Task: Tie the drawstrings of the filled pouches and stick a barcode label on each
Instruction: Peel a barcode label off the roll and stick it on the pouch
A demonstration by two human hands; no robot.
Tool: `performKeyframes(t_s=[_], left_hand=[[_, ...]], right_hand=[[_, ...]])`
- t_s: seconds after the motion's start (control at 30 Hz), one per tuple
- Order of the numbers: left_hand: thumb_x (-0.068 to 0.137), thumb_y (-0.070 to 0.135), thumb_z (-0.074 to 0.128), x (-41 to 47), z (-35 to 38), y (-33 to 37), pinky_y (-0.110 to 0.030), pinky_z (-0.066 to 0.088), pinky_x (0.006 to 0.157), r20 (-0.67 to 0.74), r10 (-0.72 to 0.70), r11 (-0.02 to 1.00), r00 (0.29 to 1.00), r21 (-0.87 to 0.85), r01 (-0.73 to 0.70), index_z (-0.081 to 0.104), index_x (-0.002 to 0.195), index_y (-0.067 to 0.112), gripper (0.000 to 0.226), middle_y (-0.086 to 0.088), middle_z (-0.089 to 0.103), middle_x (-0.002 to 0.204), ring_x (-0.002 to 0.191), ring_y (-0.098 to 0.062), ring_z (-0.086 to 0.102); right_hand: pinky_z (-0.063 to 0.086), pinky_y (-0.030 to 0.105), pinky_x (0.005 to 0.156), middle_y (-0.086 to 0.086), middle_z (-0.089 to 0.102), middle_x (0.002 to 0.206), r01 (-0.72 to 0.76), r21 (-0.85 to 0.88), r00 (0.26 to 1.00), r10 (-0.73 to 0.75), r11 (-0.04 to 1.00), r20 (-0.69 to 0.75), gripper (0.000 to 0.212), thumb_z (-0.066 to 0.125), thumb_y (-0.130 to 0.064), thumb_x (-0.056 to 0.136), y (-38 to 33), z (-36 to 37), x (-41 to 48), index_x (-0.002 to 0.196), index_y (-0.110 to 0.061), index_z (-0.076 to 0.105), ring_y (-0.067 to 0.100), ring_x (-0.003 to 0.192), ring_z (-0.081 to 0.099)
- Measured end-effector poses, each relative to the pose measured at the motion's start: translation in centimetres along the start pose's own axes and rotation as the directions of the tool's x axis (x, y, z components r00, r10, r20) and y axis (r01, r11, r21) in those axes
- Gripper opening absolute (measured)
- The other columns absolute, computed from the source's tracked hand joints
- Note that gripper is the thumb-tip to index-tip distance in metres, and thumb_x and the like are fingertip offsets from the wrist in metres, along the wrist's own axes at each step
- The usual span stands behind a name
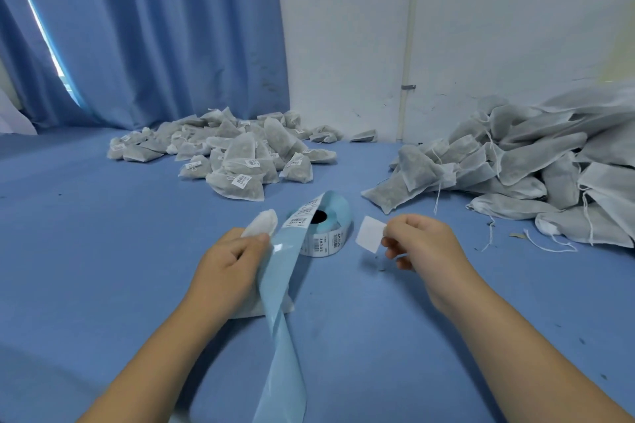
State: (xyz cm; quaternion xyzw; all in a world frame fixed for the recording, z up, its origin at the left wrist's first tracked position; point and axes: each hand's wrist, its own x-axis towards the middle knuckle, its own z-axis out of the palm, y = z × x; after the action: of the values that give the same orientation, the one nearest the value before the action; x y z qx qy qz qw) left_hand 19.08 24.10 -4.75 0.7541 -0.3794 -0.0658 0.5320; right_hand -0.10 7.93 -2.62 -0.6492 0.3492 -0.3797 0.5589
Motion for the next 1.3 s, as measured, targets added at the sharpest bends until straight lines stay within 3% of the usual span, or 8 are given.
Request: performKeyframes(t_s=[0.1,0.2,0.33,0.57,0.87,1.03,1.13,1.3], left_hand=[[0.094,0.015,0.058,0.7,-1.0,0.3,-0.003,0.033,0.063,-0.112,0.137,0.975,0.984,0.190,-0.114,0.072,0.070,0.007,0.029,0.000,0.058,0.084,0.083,0.004,0.052],[0.094,0.014,0.059,1.5,-1.9,1.6,-0.001,0.033,0.063,-0.188,0.198,0.961,0.962,0.230,-0.153,0.074,0.073,0.017,0.025,0.002,0.058,0.089,0.081,0.013,0.050],[0.093,0.007,0.057,2.0,-1.2,4.3,0.004,0.032,0.066,-0.255,0.257,0.963,0.932,0.148,-0.226,0.074,0.086,0.026,0.027,0.013,0.056,0.096,0.082,0.018,0.051],[0.092,-0.003,0.052,2.0,4.1,10.7,-0.002,0.037,0.068,-0.168,0.366,0.924,0.915,-0.050,-0.379,0.074,0.089,0.026,0.036,0.009,0.055,0.093,0.079,0.012,0.052],[0.093,0.001,0.049,2.6,12.0,18.9,-0.002,0.036,0.064,-0.028,0.423,0.857,0.906,-0.312,-0.410,0.073,0.082,0.032,0.041,0.013,0.052,0.084,0.073,0.012,0.051],[0.091,0.005,0.048,1.4,17.4,19.6,-0.001,0.035,0.072,0.086,0.303,0.881,0.949,-0.405,-0.244,0.075,0.084,0.030,0.037,0.017,0.060,0.092,0.081,0.017,0.052],[0.090,0.009,0.047,0.8,20.6,17.6,-0.017,0.039,0.080,0.196,0.138,0.937,0.971,-0.343,-0.064,0.073,0.086,0.033,0.036,0.018,0.061,0.091,0.082,0.002,0.052],[0.089,0.007,0.050,0.0,23.1,13.4,-0.016,0.040,0.066,0.334,0.012,0.938,0.942,-0.331,0.105,0.074,0.091,0.034,0.037,0.015,0.063,0.086,0.072,0.004,0.053]], right_hand=[[0.043,0.025,0.053,-0.002,0.065,0.062,0.008,-0.022,1.000,-0.008,1.000,0.012,0.021,0.058,-0.008,0.081,0.0,-1.6,0.3,0.062,-0.015,0.064,0.010,0.052,0.055],[0.043,0.025,0.053,-0.003,0.065,0.062,0.023,-0.043,0.999,-0.021,0.999,0.030,0.027,0.058,-0.007,0.081,0.1,-2.6,0.6,0.058,-0.018,0.063,0.010,0.053,0.055],[0.043,0.024,0.053,-0.002,0.064,0.062,0.055,-0.061,0.997,-0.051,0.997,0.064,0.025,0.058,-0.006,0.081,0.1,-3.8,0.7,0.060,-0.016,0.063,0.010,0.053,0.055],[0.044,0.024,0.052,-0.003,0.066,0.064,0.085,-0.099,0.996,-0.081,0.991,0.040,0.022,0.058,-0.008,0.082,-0.3,-7.9,1.9,0.063,-0.015,0.065,0.011,0.055,0.057],[0.041,0.026,0.051,0.000,0.064,0.064,0.070,0.122,0.962,-0.035,0.990,-0.269,0.018,0.061,-0.010,0.082,0.3,-15.5,2.7,0.066,-0.015,0.066,0.011,0.052,0.051],[0.039,0.022,0.045,-0.001,0.061,0.064,0.165,0.201,0.919,-0.076,0.966,-0.387,0.021,0.059,-0.011,0.079,-0.5,-17.7,2.5,0.060,-0.018,0.064,0.012,0.052,0.048],[0.040,0.021,0.045,-0.001,0.061,0.065,0.181,0.174,0.904,-0.094,0.968,-0.417,0.017,0.058,-0.010,0.080,-0.4,-17.8,2.4,0.065,-0.017,0.062,0.012,0.052,0.048],[0.041,0.019,0.048,-0.006,0.057,0.059,0.208,0.017,0.885,-0.181,0.978,-0.430,0.019,0.060,-0.010,0.077,-0.3,-17.1,2.3,0.060,-0.018,0.063,0.009,0.051,0.048]])
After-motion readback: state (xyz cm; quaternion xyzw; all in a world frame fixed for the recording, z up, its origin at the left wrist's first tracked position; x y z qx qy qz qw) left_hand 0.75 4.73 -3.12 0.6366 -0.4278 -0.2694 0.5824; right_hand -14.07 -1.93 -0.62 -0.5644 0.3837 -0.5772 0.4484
